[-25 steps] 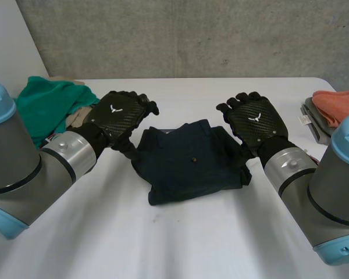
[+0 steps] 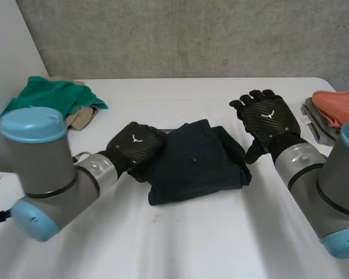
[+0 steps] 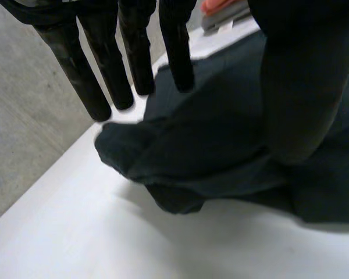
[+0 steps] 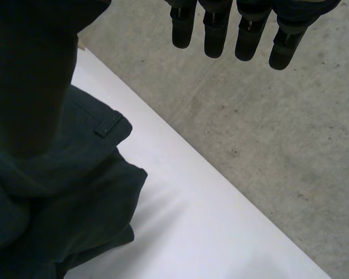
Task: Fold the laundry.
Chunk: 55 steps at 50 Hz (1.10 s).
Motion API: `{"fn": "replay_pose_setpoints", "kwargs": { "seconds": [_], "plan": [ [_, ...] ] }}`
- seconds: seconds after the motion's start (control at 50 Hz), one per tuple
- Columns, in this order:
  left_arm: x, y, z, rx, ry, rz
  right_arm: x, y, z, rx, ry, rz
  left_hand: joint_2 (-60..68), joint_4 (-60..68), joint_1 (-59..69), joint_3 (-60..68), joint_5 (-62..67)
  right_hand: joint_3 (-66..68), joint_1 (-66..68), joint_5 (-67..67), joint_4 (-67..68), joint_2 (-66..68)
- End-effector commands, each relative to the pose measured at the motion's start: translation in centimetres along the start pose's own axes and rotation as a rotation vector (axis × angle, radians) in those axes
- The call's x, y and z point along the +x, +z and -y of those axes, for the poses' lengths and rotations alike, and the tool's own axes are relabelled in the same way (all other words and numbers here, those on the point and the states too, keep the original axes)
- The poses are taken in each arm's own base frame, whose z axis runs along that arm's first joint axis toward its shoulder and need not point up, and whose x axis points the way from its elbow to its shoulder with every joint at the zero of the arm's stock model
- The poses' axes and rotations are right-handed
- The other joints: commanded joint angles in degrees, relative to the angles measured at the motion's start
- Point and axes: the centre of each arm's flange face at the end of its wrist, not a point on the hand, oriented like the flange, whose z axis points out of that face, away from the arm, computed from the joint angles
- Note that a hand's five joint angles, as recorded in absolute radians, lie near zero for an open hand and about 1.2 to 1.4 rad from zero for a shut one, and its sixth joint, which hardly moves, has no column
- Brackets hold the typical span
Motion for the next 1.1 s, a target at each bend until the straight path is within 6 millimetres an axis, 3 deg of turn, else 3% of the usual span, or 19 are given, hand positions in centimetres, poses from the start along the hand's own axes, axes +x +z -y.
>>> {"fn": "replay_pose_setpoints", "kwargs": {
  "seconds": [0.02, 0.08, 0.14, 0.22, 0.26, 0.32, 0.38, 0.4, 0.46, 0.48, 0.56, 0.6, 0.62, 0.64, 0.68, 0.78, 0.88, 1.0, 1.1],
  "plan": [
    [-2.5, 3.4, -0.7, -0.056, 0.061, 0.172, -0.6, 0.0, -0.5, -0.019, -0.004, 0.008, 46.25, 45.99, 44.65, 46.17, 46.02, -2.19, -3.72, -2.73, -2.30, -2.24],
    [-7.1, 3.2, 3.0, 0.014, 0.079, 0.403, -0.2, 0.1, -0.3, -0.015, -0.004, -0.007, 46.25, 45.99, 44.65, 46.17, 46.02, -2.19, -3.72, -2.73, -2.30, -2.24],
    [-10.9, 2.3, 9.5, 0.239, 0.092, 0.559, 0.2, 0.2, 0.0, -0.003, -0.001, -0.019, 46.25, 45.99, 44.65, 46.17, 46.02, -2.19, -3.72, -2.73, -2.30, -2.24],
    [-11.6, 1.7, 14.8, 0.468, 0.112, 0.543, 0.6, 0.2, 0.2, 0.001, 0.003, -0.033, 46.25, 45.99, 44.65, 46.17, 46.02, -2.19, -3.72, -2.73, -2.30, -2.24],
    [-10.5, 1.5, 16.9, 0.557, 0.089, 0.487, 1.2, 0.3, 0.2, 0.001, 0.004, -0.053, 46.25, 45.99, 44.65, 46.17, 46.02, -2.19, -3.72, -2.73, -2.30, -2.24],
    [-8.0, 1.6, 17.8, 0.602, 0.025, 0.379, 2.5, 0.7, -0.1, -0.003, 0.010, -0.098, 46.25, 45.99, 44.65, 46.17, 46.02, -2.19, -3.72, -2.73, -2.30, -2.24],
    [-5.4, 1.9, 16.8, 0.569, -0.023, 0.279, 3.7, 1.0, -0.2, -0.005, 0.016, -0.132, 46.25, 45.99, 44.65, 46.17, 46.02, -2.19, -3.72, -2.73, -2.30, -2.24],
    [-3.3, 2.2, 15.2, 0.507, -0.054, 0.207, 4.3, 1.2, -0.4, -0.008, 0.020, -0.148, 46.25, 45.99, 44.65, 46.17, 46.02, -2.19, -3.72, -2.73, -2.30, -2.24],
    [0.0, 2.1, 11.9, 0.386, -0.079, 0.108, 5.2, 1.6, -0.8, -0.017, 0.025, -0.169, 46.25, 45.99, 44.65, 46.17, 46.02, -2.19, -3.72, -2.73, -2.30, -2.24],
    [2.1, 1.8, 9.3, 0.297, -0.078, 0.050, 5.3, 1.6, -0.9, -0.020, 0.026, -0.172, 46.25, 45.99, 44.65, 46.17, 46.02, -2.19, -3.72, -2.73, -2.30, -2.24],
    [6.1, 0.4, 4.5, 0.151, -0.034, -0.049, 5.5, 1.9, -1.4, -0.032, 0.025, -0.169, 45.61, 45.34, 44.01, 45.52, 45.37, -2.19, -3.72, -2.73, -2.30, -2.24],
    [7.4, -0.3, 3.3, 0.122, -0.006, -0.081, 5.3, 2.0, -1.6, -0.035, 0.024, -0.158, 32.72, 32.46, 31.12, 32.64, 32.49, -2.19, -3.72, -2.73, -2.30, -2.24],
    [8.5, -1.2, 2.7, 0.114, 0.027, -0.105, 5.1, 2.2, -1.8, -0.042, 0.024, -0.147, 13.16, 12.90, 11.57, 13.08, 12.93, -2.19, -3.72, -2.73, -2.30, -2.24],
    [9.0, -1.7, 2.6, 0.115, 0.050, -0.112, 4.9, 2.2, -1.9, -0.043, 0.024, -0.142, 3.14, 2.88, 1.54, 3.06, 2.91, -2.19, -3.72, -2.73, -2.30, -2.24],
    [9.6, -2.9, 2.7, 0.134, 0.101, -0.113, 4.3, 2.3, -2.0, -0.046, 0.024, -0.117, -2.99, -3.26, -4.59, -3.08, -3.23, -2.19, -3.72, -2.73, -2.30, -2.24],
    [7.3, -5.0, 5.1, 0.234, 0.180, 0.015, 2.6, 2.1, -1.1, -0.025, 0.007, -0.062, -12.09, -12.36, -13.69, -12.17, -12.33, -2.19, -3.72, -2.73, -2.30, -2.24],
    [2.6, -5.8, 6.8, 0.265, 0.173, 0.204, 1.1, 1.6, 0.1, -0.038, -0.031, 0.022, -14.28, -14.54, -15.88, -14.36, -14.51, -2.19, -3.72, -2.73, -2.30, -2.24],
    [0.5, -5.8, 6.2, 0.162, 0.127, 0.201, -1.5, 0.2, -1.0, -0.238, -0.047, 0.187, -18.15, -18.42, -19.75, -18.23, -18.39, -2.19, -3.72, -2.73, -2.30, -2.24],
    [-0.2, -4.3, 5.0, 0.061, 0.101, 0.074, -3.0, -1.4, -2.2, -0.390, 0.028, 0.268, -19.67, -19.93, -21.27, -19.75, -19.90, -2.19, -3.72, -2.73, -2.30, -2.24]
  ]
}}
